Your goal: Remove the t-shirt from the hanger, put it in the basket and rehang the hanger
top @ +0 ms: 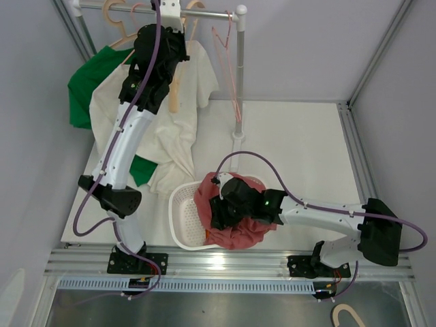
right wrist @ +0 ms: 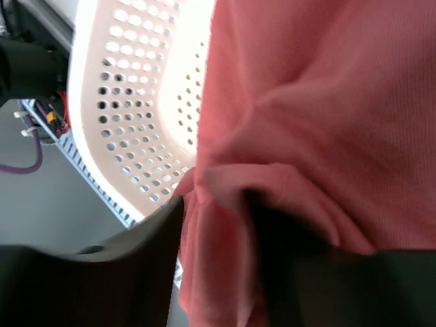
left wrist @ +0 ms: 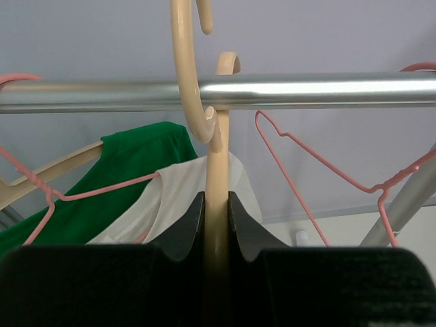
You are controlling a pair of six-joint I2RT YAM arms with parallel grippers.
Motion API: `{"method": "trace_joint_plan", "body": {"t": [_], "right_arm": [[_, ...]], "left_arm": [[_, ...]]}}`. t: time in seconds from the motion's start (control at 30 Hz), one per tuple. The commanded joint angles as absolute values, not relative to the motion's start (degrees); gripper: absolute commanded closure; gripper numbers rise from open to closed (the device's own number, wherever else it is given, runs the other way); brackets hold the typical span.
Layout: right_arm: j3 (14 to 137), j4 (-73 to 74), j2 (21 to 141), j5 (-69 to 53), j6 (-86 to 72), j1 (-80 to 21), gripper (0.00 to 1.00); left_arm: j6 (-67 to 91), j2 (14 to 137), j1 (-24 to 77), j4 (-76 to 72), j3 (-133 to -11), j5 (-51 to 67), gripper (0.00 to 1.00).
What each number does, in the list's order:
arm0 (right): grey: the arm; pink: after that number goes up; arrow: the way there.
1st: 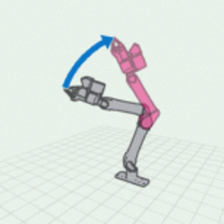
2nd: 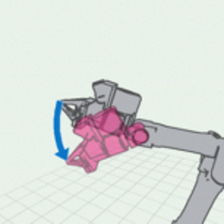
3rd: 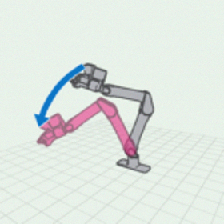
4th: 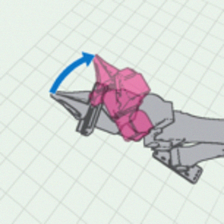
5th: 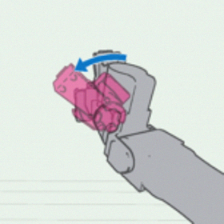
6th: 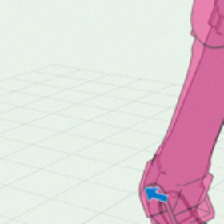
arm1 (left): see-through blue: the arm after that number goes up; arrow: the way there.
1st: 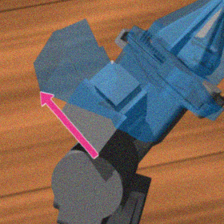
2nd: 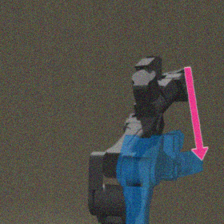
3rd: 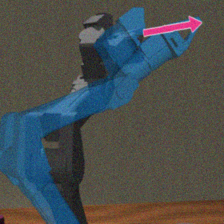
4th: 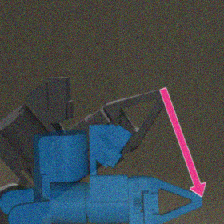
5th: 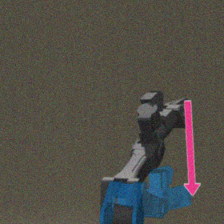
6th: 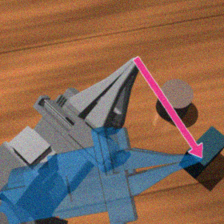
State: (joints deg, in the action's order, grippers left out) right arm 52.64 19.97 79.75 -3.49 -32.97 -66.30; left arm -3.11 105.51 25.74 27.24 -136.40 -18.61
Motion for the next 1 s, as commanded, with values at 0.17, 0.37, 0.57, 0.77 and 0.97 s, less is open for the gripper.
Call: {"method": "trace_joint_plan", "body": {"t": [0.17,0.37,0.57,0.77,0.97], "right_arm": [[60.64,24.34,71.46,-2.03,-29.36,-66.01,0.34],[61.17,26.63,63.56,-2.72,-27.95,-62.85,0.28],[60.3,26.54,58.54,-2.55,-28.12,-62.31,0.28],[57.57,24.61,54.32,-2.73,-29.18,-62.31,0.27],[56.43,25.14,54.05,-0.97,-29.36,-62.23,0.28]], "left_arm": [[-5.19,108.19,24.08,17.58,-137.99,-16.26,0.99],[-5.1,110.83,23.73,16.87,-139.47,-13.37,0.99],[-4.13,112.85,23.73,15.29,-139.48,-11.61,0.99],[-3.43,115.05,23.73,14.68,-140.45,-10.81,0.99],[-0.54,114.96,23.73,16.34,-138.44,-6.61,0.99]]}}
